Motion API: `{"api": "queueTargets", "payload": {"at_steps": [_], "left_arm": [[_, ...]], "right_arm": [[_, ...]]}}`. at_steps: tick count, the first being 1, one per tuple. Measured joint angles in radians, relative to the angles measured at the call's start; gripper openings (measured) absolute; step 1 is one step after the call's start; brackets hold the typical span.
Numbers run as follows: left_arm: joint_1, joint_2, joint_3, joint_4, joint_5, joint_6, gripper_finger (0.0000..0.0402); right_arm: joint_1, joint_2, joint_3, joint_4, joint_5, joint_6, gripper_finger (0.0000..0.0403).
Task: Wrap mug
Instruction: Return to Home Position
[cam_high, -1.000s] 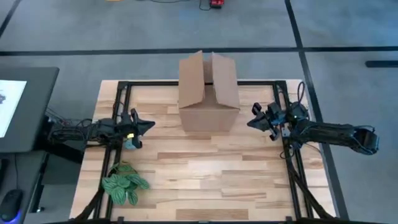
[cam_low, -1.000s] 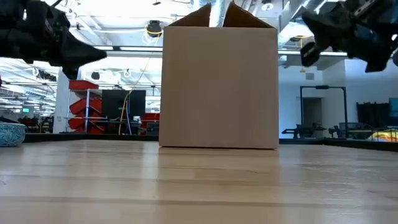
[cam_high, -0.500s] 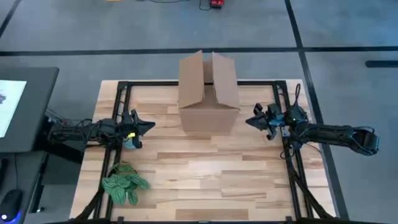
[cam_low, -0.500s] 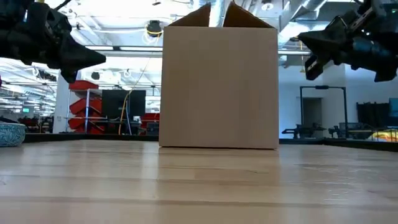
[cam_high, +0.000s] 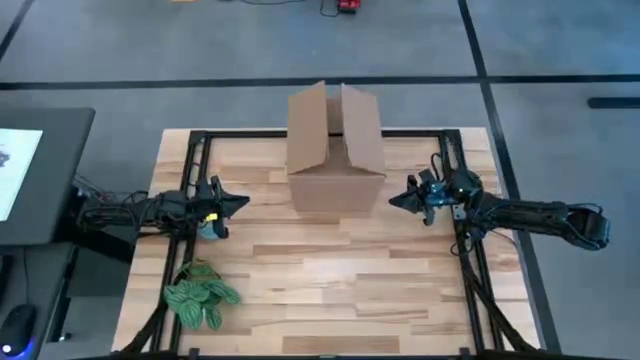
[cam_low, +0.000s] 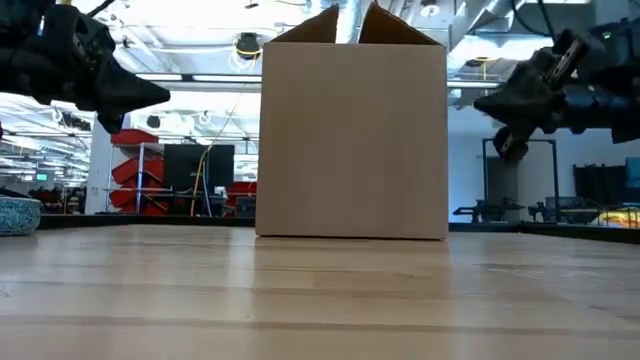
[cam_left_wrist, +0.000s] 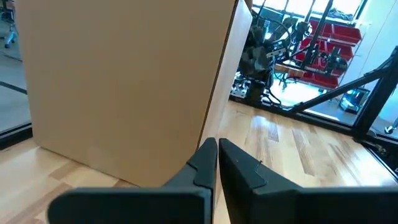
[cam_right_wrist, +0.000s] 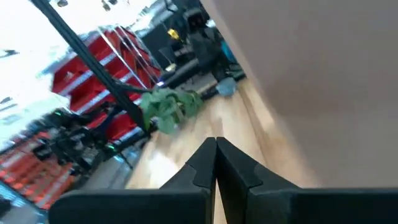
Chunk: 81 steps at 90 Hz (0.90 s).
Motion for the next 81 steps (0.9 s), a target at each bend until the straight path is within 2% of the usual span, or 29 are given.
{"api": "queueTargets", "payload": {"at_steps": [14, 24, 33, 49, 70, 81], "left_arm": [[0.0, 0.0, 0.0, -0.001, -0.001, 0.0, 0.0], [0.0, 0.0, 0.0, -0.001, -0.001, 0.0, 0.0], [0.0, 0.0, 0.0, -0.002, 0.0, 0.0, 0.0], [0.0, 0.0, -0.001, -0.001, 0.0, 0.0, 0.0], [0.0, 0.0, -0.001, 0.0, -0.001, 0.0, 0.0], [0.0, 0.0, -0.001, -0.001, 0.0, 0.0, 0.0]], "right_arm": [[0.116, -0.085, 0.0, -0.054, 0.188, -0.291, 0.0], [0.223, -0.226, 0.0, -0.228, 0.31, -0.434, 0.0], [0.284, -0.371, -0.001, -0.386, 0.37, -0.432, 0.0], [0.317, -0.562, -0.001, -0.602, 0.402, -0.428, 0.0], [0.315, -0.69, -0.001, -0.632, 0.528, -0.426, 0.0], [0.285, -0.684, -0.001, -0.636, 0.541, -0.447, 0.0]]}}
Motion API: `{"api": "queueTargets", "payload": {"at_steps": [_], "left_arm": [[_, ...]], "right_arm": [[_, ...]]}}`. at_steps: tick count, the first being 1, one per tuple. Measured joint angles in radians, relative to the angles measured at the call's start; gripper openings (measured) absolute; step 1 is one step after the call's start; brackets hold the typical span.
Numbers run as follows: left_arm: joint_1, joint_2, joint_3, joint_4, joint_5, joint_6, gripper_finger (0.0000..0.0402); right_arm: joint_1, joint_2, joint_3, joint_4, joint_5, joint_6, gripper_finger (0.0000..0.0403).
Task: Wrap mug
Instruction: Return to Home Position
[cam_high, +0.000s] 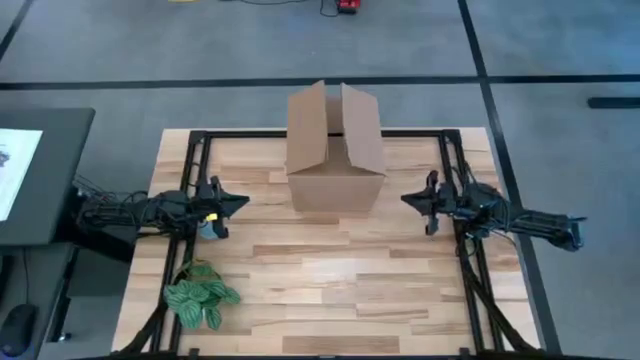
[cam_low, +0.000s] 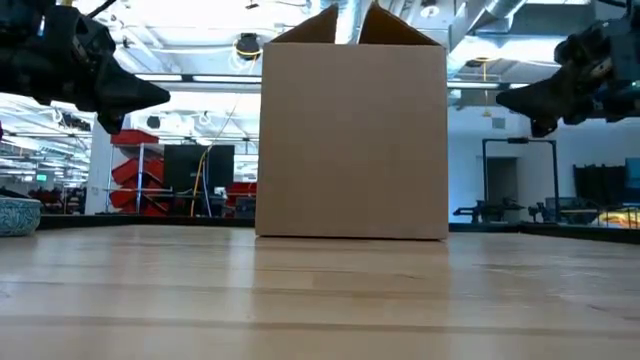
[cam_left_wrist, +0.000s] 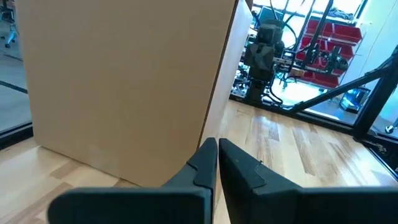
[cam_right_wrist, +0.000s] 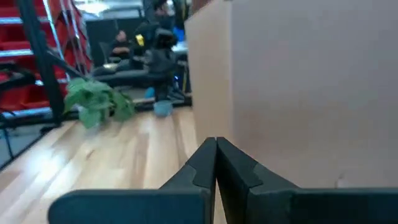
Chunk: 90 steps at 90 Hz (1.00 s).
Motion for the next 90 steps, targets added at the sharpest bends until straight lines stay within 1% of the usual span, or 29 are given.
{"api": "queueTargets", "payload": {"at_steps": [9, 90], "left_arm": [[0.0, 0.002, 0.0, 0.002, 0.0, 0.0, 0.0], [0.0, 0.002, 0.0, -0.001, 0.0, -0.001, 0.0]], "right_arm": [[-0.02, 0.018, 0.0, -0.006, 0.0, -0.046, 0.0], [-0.028, 0.026, 0.0, -0.006, -0.001, -0.049, 0.0]]}}
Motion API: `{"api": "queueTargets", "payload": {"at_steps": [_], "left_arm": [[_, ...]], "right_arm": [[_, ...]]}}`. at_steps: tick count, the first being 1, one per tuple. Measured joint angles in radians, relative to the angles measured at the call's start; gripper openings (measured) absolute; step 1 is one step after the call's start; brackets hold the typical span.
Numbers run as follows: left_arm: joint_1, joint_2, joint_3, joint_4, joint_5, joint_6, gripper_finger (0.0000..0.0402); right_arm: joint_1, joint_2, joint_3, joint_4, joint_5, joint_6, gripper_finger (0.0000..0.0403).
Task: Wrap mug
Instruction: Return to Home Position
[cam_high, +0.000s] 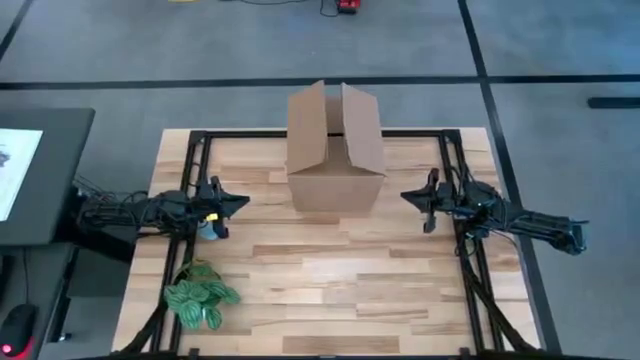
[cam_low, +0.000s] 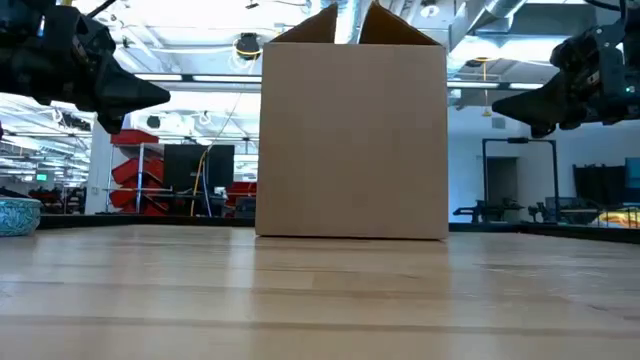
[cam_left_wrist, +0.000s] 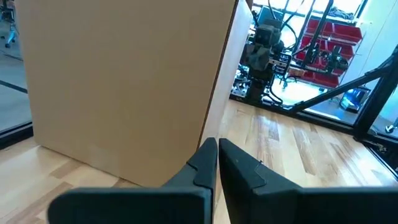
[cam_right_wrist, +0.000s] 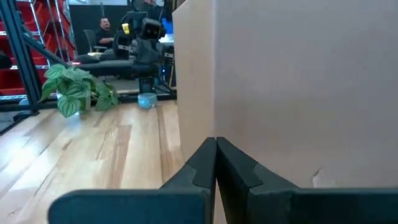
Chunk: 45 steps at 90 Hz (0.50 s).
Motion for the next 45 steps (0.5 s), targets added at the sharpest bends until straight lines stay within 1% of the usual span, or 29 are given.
{"api": "queueTargets", "payload": {"at_steps": [10, 15, 25, 29, 34, 45], "left_arm": [[0.0, 0.0, 0.0, -0.003, 0.023, 0.083, 0.0], [0.0, 0.0, 0.0, -0.005, 0.084, 0.148, 0.0], [-0.011, 0.0, -0.001, -0.007, 0.244, 0.278, 0.0], [-0.019, 0.0, -0.001, -0.017, 0.288, 0.316, 0.0], [-0.026, -0.001, -0.001, -0.026, 0.325, 0.334, 0.0], [-0.033, 0.006, -0.001, -0.028, 0.345, 0.332, 0.0]], "right_arm": [[0.0, 0.0, 0.0, 0.001, 0.0, 0.0, 0.0], [0.0, 0.0, 0.0, 0.001, 0.0, 0.0, 0.0], [0.0, 0.0, 0.0, 0.001, -0.001, 0.0, 0.0], [0.0, 0.0, 0.0, 0.001, -0.001, 0.0, 0.0], [0.0, 0.0, 0.0, 0.002, -0.001, 0.0, 0.0], [0.0, 0.0, 0.0, 0.002, -0.001, 0.0, 0.0]]}}
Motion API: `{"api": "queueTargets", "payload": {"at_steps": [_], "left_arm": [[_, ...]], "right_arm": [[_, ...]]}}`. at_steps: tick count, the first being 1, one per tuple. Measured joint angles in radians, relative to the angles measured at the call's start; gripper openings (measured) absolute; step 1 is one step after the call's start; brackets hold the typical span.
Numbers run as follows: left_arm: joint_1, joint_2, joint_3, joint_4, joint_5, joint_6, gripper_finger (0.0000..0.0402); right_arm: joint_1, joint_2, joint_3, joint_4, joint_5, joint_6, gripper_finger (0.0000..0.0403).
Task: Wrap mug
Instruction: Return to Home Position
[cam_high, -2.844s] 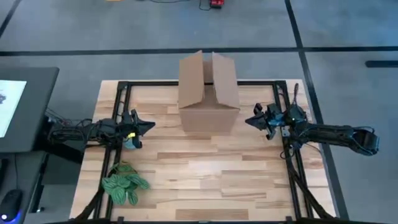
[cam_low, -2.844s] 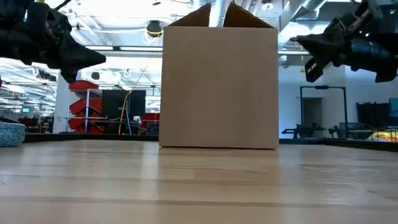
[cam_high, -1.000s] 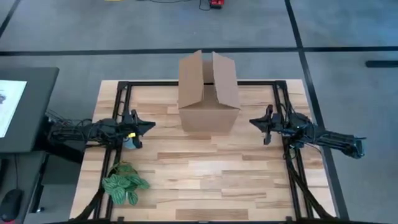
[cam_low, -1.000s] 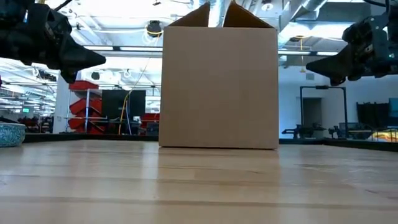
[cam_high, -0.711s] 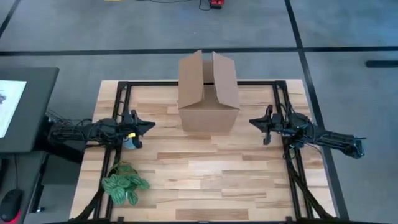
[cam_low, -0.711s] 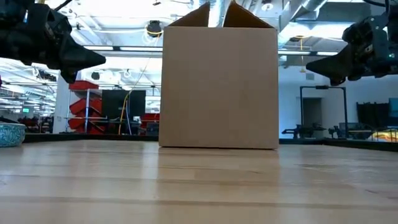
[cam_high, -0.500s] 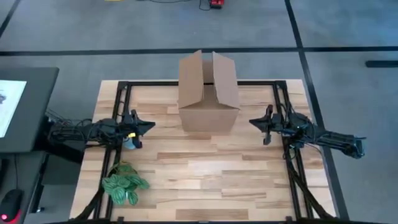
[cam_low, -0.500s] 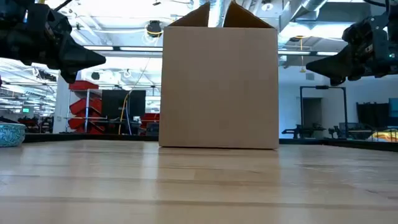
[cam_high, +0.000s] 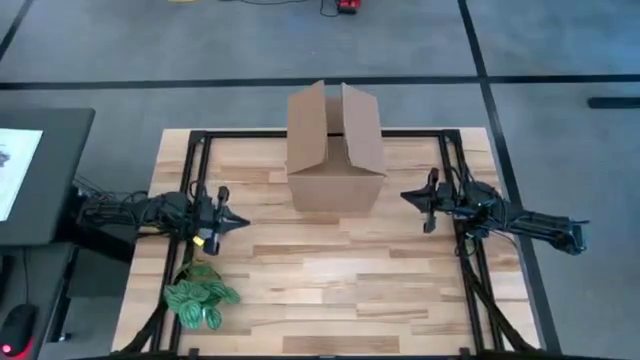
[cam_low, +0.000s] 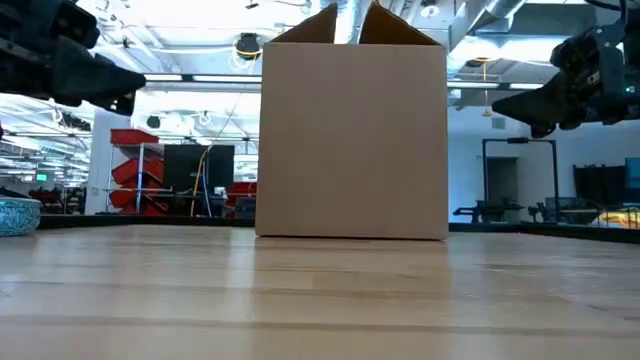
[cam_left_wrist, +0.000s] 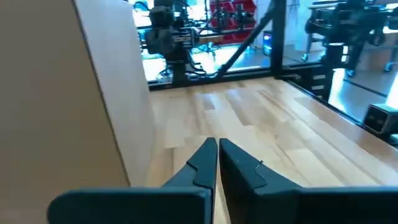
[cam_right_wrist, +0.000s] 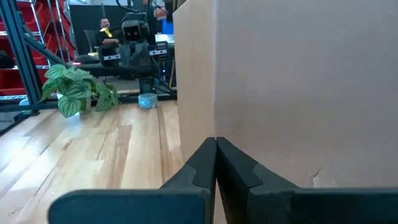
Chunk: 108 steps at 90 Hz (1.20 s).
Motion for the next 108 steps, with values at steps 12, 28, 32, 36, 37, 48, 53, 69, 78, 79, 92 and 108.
{"api": "queueTargets", "payload": {"at_steps": [12, 28, 32, 36, 37, 48, 53, 69, 78, 79, 92, 108], "left_arm": [[0.0, 0.017, 0.0, 0.001, -0.003, -0.006, 0.0], [0.0, 0.019, 0.0, 0.001, -0.004, -0.008, 0.0], [0.0, 0.018, 0.0, 0.001, -0.004, -0.008, 0.0], [0.0, 0.018, 0.0, 0.001, -0.004, -0.008, 0.0], [0.0, 0.018, 0.0, 0.001, -0.004, -0.008, 0.0], [0.0, 0.019, 0.0, 0.002, -0.005, -0.008, 0.0], [0.0, 0.019, 0.0, 0.002, -0.006, -0.008, 0.0], [0.0, 0.018, 0.0, 0.002, -0.006, -0.008, 0.0], [0.0, 0.018, 0.0, 0.002, -0.006, -0.008, 0.0], [0.0, 0.018, 0.0, 0.002, -0.006, -0.008, 0.0], [0.0, 0.019, 0.0, 0.002, -0.006, -0.008, 0.0], [0.0, 0.018, 0.0, 0.002, -0.006, -0.008, 0.0]], "right_arm": [[0.0, 0.0, 0.0, 0.0, 0.0, 0.0, 0.0], [0.0, 0.0, 0.0, 0.0, 0.0, 0.0, 0.0], [0.0, 0.0, 0.0, 0.0, 0.0, 0.0, 0.0], [0.0, 0.0, 0.0, 0.001, 0.0, 0.0, 0.0], [0.0, 0.0, 0.0, 0.001, 0.0, 0.0, 0.0], [0.0, 0.0, 0.0, 0.001, 0.0, 0.0, 0.0], [0.0, 0.0, 0.0, 0.001, 0.0, 0.0, 0.0], [0.0, 0.0, 0.0, 0.001, 0.0, 0.0, 0.0], [0.0, 0.0, 0.0, 0.001, 0.0, 0.0, 0.0], [0.0, 0.0, 0.0, 0.001, 0.0, 0.0, 0.0], [0.0, 0.0, 0.0, 0.001, 0.0, 0.0, 0.0], [0.0, 0.0, 0.0, 0.001, 0.0, 0.0, 0.0]]}}
